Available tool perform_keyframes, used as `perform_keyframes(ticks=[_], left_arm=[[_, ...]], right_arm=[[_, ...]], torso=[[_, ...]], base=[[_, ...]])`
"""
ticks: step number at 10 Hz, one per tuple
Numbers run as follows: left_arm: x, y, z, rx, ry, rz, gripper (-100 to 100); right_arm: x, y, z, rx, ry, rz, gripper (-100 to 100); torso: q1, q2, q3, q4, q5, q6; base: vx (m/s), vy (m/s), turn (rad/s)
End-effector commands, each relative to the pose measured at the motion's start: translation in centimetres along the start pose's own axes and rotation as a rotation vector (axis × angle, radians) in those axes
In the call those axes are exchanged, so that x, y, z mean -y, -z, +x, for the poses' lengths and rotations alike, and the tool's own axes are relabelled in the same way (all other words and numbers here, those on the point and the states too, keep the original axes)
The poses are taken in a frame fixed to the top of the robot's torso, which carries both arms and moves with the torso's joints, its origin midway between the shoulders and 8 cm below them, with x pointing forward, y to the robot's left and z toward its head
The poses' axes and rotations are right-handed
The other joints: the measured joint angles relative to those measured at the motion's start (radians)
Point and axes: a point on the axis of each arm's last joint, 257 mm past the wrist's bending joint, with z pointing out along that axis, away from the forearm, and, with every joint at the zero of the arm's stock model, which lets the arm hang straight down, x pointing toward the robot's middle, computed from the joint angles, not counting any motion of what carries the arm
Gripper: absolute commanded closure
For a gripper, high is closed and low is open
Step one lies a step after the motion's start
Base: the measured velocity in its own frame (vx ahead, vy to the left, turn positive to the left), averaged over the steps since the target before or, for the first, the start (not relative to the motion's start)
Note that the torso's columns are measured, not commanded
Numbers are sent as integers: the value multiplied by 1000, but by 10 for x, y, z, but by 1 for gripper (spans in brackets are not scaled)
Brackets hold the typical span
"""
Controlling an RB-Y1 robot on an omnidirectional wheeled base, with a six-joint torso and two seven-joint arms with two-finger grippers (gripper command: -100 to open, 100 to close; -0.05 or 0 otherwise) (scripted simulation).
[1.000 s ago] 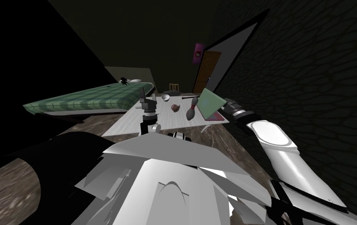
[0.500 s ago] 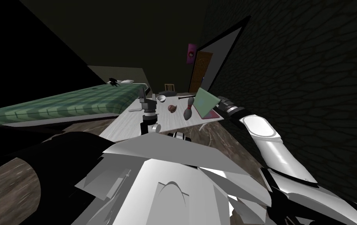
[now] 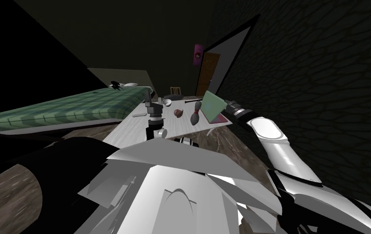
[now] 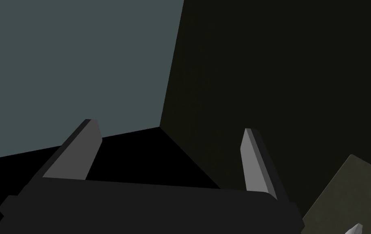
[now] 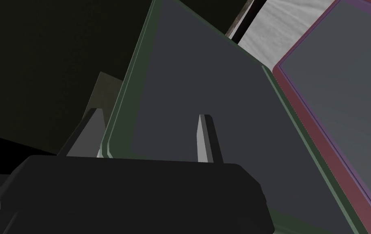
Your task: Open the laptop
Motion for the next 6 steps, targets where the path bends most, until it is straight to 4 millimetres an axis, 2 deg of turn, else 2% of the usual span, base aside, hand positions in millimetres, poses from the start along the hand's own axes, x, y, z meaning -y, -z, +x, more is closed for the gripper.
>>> perform_keyframes(ticks=[1,2,3,4,5,6], left_arm=[[0,0,0,0,0,0,0],[0,0,0,0,0,0,0],[0,0,0,0,0,0,0],[0,0,0,0,0,0,0],[0,0,0,0,0,0,0],[0,0,0,0,0,0,0]], right_arm=[[-2,20,19,-54,-11,7,100],[-12,27,22,-64,-17,-13,100],[-7,38,34,-96,-19,2,100],[-17,45,39,-109,-24,-17,100],[-27,49,37,-108,-30,-35,100],[-19,62,53,-149,-28,-20,100]], torso=[[-1,1,1,0,-1,4],[-1,1,1,1,0,3],[-1,1,1,0,-1,4],[-1,0,0,0,-1,2],[-1,0,0,-1,-1,5],[-3,-2,-1,-2,-3,6]], base=[[-43,-15,255],[-34,-20,171],[-47,-15,300],[-43,-11,171],[-11,1,-14],[-28,9,250]])
